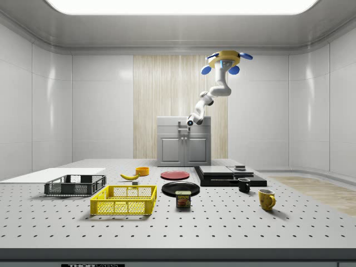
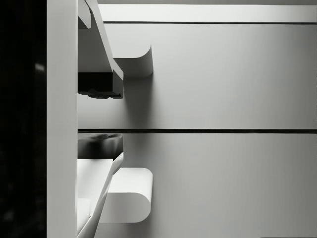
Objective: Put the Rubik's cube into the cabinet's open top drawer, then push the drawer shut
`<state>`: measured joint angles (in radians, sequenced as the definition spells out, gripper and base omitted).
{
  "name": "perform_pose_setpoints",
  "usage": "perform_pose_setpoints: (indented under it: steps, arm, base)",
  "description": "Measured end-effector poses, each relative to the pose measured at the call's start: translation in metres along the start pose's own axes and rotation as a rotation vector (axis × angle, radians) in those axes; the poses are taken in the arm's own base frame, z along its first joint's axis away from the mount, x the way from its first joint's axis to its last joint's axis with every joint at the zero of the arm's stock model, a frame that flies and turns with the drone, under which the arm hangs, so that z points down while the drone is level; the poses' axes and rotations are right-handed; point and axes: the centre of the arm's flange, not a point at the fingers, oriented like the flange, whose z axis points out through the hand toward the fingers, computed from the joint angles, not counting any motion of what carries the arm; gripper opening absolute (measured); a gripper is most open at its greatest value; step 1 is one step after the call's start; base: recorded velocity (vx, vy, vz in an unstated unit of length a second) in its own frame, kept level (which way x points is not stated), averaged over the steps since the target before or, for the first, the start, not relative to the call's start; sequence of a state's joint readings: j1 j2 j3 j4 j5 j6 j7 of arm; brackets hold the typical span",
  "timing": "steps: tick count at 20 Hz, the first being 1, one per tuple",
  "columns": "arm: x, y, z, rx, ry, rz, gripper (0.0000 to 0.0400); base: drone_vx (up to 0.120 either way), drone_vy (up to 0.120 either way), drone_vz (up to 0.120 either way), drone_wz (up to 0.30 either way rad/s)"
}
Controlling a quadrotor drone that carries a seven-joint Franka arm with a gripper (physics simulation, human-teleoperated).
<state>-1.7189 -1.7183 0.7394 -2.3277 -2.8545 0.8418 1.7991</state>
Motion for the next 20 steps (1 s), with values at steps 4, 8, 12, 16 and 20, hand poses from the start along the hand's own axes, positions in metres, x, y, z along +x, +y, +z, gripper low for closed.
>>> perform_pose_setpoints:
  steps: [4, 8, 12, 16, 20]
  arm:
    - [-0.0029, -0.0004, 0.0000, 0.000, 0.000, 0.000, 0.0105]
    - [-0.0050, -0.0007, 0.0000, 0.000, 0.000, 0.000, 0.0105]
    - [-0.0063, -0.0008, 0.0000, 0.000, 0.000, 0.000, 0.0105]
    - [-0.0069, -0.0009, -0.0001, 0.000, 0.000, 0.000, 0.0105]
    - [-0.0073, -0.0010, -0.0001, 0.000, 0.000, 0.000, 0.0105]
  base:
    - [0.000, 0.000, 0.000, 0.000]
    - [0.000, 0.000, 0.000, 0.000]
    - [0.000, 0.000, 0.000, 0.000]
    - [0.000, 0.000, 0.000, 0.000]
    - [0.000, 0.000, 0.000, 0.000]
